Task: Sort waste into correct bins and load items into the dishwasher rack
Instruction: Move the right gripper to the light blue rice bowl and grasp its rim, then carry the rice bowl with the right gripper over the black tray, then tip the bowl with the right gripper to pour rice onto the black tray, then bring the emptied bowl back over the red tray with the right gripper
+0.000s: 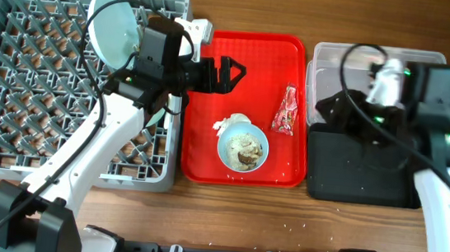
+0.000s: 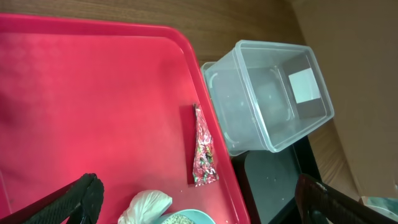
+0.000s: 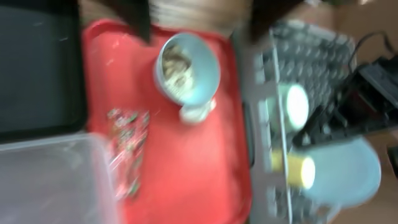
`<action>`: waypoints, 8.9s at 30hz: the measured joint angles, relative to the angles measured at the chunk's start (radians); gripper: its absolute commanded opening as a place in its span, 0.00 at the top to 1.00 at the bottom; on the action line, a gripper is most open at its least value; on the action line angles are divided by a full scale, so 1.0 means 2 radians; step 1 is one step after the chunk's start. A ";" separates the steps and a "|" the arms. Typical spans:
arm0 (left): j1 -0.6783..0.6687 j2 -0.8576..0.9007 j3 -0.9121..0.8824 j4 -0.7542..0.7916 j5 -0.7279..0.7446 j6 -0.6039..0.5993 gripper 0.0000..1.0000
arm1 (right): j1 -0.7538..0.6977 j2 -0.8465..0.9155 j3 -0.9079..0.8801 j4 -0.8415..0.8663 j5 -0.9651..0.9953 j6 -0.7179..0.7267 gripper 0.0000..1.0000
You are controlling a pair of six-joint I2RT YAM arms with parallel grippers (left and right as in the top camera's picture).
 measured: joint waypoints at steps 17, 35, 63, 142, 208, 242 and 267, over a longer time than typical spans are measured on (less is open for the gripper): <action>0.000 0.000 0.000 0.000 0.000 0.000 0.00 | 0.399 0.109 -0.162 0.289 0.224 0.062 0.63; 0.000 0.000 0.000 0.000 0.000 0.000 0.00 | 0.448 0.164 -0.155 0.329 0.335 -0.016 0.46; 0.000 0.000 0.000 0.000 0.000 0.000 0.00 | 0.448 0.132 -0.170 0.306 0.364 -0.011 0.96; 0.000 0.000 0.000 0.000 0.000 0.000 0.00 | -0.356 0.030 -0.203 -0.034 -0.362 -0.268 0.96; 0.000 0.000 0.000 0.000 0.000 0.000 0.00 | 0.325 -0.047 -0.204 0.125 0.561 0.083 0.96; 0.000 0.000 0.000 0.000 0.000 0.000 0.00 | 0.145 -0.297 -0.197 0.160 0.301 0.192 0.96; 0.000 0.000 0.000 0.000 0.002 0.000 0.00 | 0.273 -0.030 -0.196 0.201 0.110 0.011 0.95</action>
